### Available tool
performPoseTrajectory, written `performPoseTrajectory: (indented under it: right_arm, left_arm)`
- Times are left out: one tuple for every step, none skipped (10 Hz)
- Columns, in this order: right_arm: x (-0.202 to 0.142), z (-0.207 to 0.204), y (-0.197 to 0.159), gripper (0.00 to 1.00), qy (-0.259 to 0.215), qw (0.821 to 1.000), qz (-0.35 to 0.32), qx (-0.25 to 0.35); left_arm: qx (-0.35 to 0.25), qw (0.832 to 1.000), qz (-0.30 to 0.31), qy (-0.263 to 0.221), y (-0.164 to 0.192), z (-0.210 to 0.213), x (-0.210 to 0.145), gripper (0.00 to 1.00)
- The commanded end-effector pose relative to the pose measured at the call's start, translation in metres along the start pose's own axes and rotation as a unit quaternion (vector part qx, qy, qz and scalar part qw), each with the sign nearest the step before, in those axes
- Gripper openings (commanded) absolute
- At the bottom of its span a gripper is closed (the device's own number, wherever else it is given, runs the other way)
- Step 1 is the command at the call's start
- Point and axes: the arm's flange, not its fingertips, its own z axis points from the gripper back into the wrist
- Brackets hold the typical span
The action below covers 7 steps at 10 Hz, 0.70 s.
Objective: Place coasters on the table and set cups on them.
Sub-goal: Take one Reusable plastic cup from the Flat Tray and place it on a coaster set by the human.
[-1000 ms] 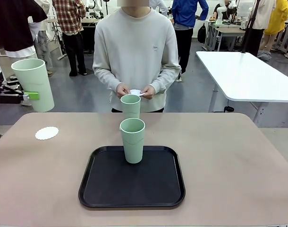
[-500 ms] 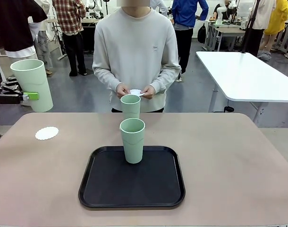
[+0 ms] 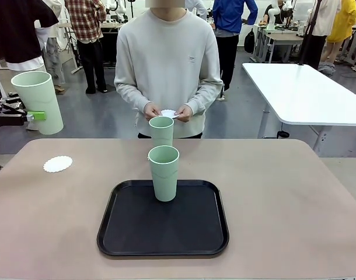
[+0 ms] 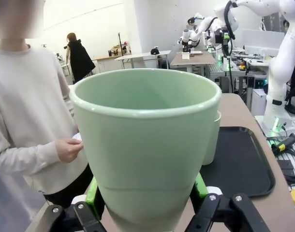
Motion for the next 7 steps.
performPoseTrajectory:
  right_arm:
    - [0.0, 0.001, 0.001, 1.0, 0.002, 1.0, 0.002, 0.008]
    - [0.0, 0.001, 0.001, 1.0, 0.002, 1.0, 0.002, 0.008]
    - [0.0, 0.001, 0.001, 1.0, 0.002, 1.0, 0.002, 0.008]
    - [0.0, 0.001, 0.001, 1.0, 0.002, 1.0, 0.002, 0.008]
    - [0.0, 0.001, 0.001, 1.0, 0.002, 1.0, 0.002, 0.008]
    - [0.0, 0.001, 0.001, 1.0, 0.002, 1.0, 0.002, 0.008]
    - [0.0, 0.001, 0.001, 1.0, 0.002, 1.0, 0.002, 0.008]
  left_arm:
    - [-0.008, 1.0, 0.021, -0.011, 0.035, 0.022, -0.022, 0.85]
    - [-0.004, 0.999, 0.05, -0.012, 0.045, 0.031, -0.036, 0.85]
    - [0.005, 0.997, 0.076, -0.011, 0.048, 0.038, -0.055, 0.85]
    - [0.01, 0.995, 0.096, -0.014, 0.051, 0.043, -0.071, 0.85]
    - [0.007, 0.994, 0.109, -0.024, 0.052, 0.046, -0.083, 0.85]
    - [0.003, 0.994, 0.11, -0.025, 0.049, 0.045, -0.095, 0.85]
    - [0.002, 0.995, 0.097, -0.023, 0.047, 0.042, -0.104, 0.85]
